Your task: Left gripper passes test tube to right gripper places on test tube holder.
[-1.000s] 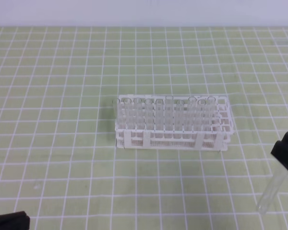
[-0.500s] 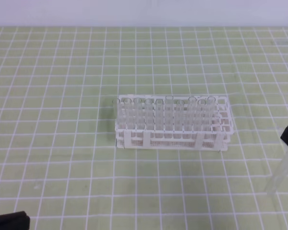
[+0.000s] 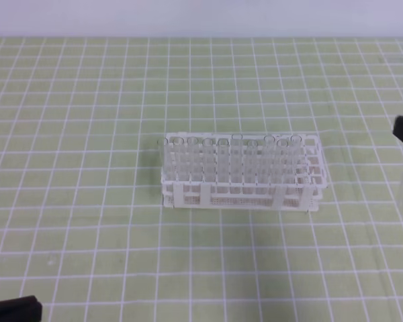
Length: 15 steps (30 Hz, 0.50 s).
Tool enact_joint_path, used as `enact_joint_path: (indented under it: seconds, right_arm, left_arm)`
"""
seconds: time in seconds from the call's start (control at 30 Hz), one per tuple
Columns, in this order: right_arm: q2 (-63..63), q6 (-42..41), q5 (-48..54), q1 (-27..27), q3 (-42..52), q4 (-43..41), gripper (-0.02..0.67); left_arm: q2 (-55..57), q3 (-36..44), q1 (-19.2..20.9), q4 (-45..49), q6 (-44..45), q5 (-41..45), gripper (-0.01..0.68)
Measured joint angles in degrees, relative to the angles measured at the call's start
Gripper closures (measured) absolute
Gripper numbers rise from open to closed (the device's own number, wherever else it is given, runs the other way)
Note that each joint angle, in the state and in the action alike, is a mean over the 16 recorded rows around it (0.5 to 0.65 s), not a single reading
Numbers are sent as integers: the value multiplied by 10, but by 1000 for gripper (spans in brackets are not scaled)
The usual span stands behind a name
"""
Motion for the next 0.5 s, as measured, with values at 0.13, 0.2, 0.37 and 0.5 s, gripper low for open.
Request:
enact_joint_path:
  seconds: [0.13, 0.2, 0.37, 0.5]
  right_arm:
    - [54, 97, -83, 44, -40, -110, 639]
    - [84, 170, -136, 74, -57, -181, 639]
    - [158, 399, -293, 152, -81, -390, 639]
    - [219, 580, -414, 201, -83, -542, 639]
  left_arm:
    - [1, 0, 40, 0, 0, 0, 673]
    - [1, 0, 68, 0, 0, 0, 673]
    - [1, 0, 154, 1, 0, -1, 673]
    - [1, 0, 226, 0, 1, 0, 673]
